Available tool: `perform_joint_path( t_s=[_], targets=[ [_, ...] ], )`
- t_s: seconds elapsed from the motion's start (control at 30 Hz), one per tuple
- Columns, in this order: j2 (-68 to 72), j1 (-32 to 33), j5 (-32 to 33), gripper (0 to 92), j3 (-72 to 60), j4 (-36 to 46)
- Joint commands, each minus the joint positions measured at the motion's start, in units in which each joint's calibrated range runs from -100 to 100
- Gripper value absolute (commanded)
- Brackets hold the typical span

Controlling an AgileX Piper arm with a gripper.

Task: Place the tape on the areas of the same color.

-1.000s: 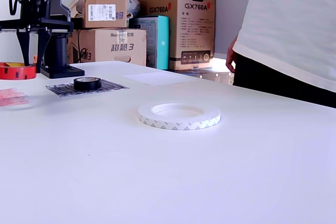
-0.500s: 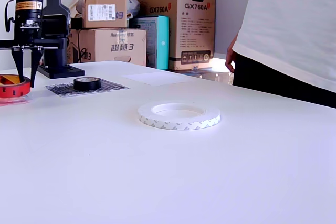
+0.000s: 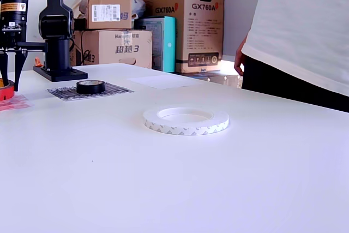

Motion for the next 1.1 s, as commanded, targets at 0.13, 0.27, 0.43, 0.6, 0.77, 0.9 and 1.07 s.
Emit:
perform_joint_path(
  t_s=[0.13, 0.27, 0.43, 0.6, 0.77, 0.9, 1.07],
  targets=[
    [0.48, 0.23, -0.09, 0.0, -0.48, 0.42],
    [0.57, 0.47, -0.09, 0.0, -0.48, 0.42],
    [1.14, 0.63, -0.09, 0.0, -0.48, 0.42],
    [1.32, 0.63, -0.09, 0.0, -0.48, -0.94],
    [1.42, 0.71, -0.09, 0.0, -0.48, -1.79],
    [1.42, 0.71, -0.09, 0.6, -0.48, -1.79],
    [1.42, 0.63, 0.16, 10.6, -0.48, -1.79]
  ],
)
